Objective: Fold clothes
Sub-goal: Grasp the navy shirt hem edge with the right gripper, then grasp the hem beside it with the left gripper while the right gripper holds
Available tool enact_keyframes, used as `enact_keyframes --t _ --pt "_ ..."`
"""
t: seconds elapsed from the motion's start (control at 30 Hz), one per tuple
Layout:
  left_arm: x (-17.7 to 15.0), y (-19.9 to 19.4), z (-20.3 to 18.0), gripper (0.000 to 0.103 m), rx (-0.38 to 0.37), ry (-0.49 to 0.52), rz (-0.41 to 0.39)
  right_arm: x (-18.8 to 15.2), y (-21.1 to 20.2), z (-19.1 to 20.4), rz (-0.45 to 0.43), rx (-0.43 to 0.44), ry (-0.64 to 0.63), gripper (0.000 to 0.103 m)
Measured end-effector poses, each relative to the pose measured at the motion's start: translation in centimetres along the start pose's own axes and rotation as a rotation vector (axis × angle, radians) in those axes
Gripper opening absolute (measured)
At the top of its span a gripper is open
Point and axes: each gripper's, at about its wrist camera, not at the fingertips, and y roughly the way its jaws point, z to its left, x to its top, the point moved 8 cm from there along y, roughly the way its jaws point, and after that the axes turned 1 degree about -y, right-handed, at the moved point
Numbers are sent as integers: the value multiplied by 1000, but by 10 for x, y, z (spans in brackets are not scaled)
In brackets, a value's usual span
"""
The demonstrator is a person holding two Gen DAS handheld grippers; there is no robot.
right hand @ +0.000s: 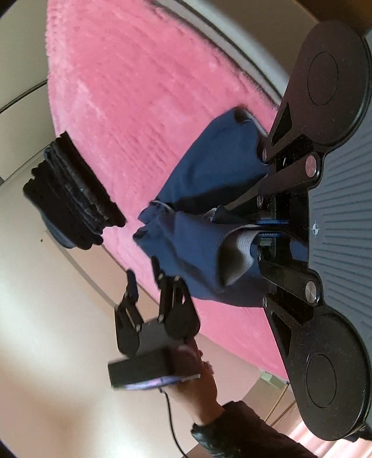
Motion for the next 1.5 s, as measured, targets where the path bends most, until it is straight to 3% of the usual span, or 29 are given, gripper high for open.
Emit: enact_keyframes --t 0.2,0.3,0.47,0.67,0.7,0.73,0.77,0.8,1.0,1.13,1.2,1.27,1.33,1.4,1.47,1.5 --pt "-33 -22 20 42 -47 -272 55 5 -6 -16 -11 25 99 4" --pt "-40 -23 14 42 -95 -351 59 -1 -11 -23 -9 5 111 2" --pt "-36 -9 -16 39 -141 -325 73 -9 -20 -36 -5 -27 131 0" --pt "-35 -15 -4 41 -144 -377 37 -5 -35 -36 -13 -80 66 3" --pt "-38 -18 0 41 -134 -396 32 -2 -39 -34 -21 -94 39 8" --pt "-41 -20 5 42 -122 -417 31 2 -44 -32 -32 -108 14 34" --pt "-45 -21 11 43 -112 -440 32 7 -48 -30 -57 -119 -7 76" --pt "-50 -21 15 43 -109 -463 36 12 -52 -28 -79 -126 -29 84" --pt "-66 2 47 43 -159 -622 54 34 -36 -22 -97 -89 -89 84" --pt "-65 36 63 43 -275 -778 42 40 -6 -20 -22 -71 -130 84" --pt "-64 54 64 43 -314 -799 49 42 12 -21 20 -66 -151 83" --pt "-62 71 61 43 -349 -798 64 45 31 -23 64 -61 -172 68" --pt "-62 84 55 43 -379 -813 72 47 49 -30 109 -69 -177 66" --pt "-63 92 48 43 -403 -833 83 46 62 -37 147 -78 -178 53" --pt "-63 94 44 38 -410 -831 83 44 71 -42 180 -88 -176 13" --pt "-63 93 43 35 -405 -826 78 43 74 -45 194 -93 -179 9"
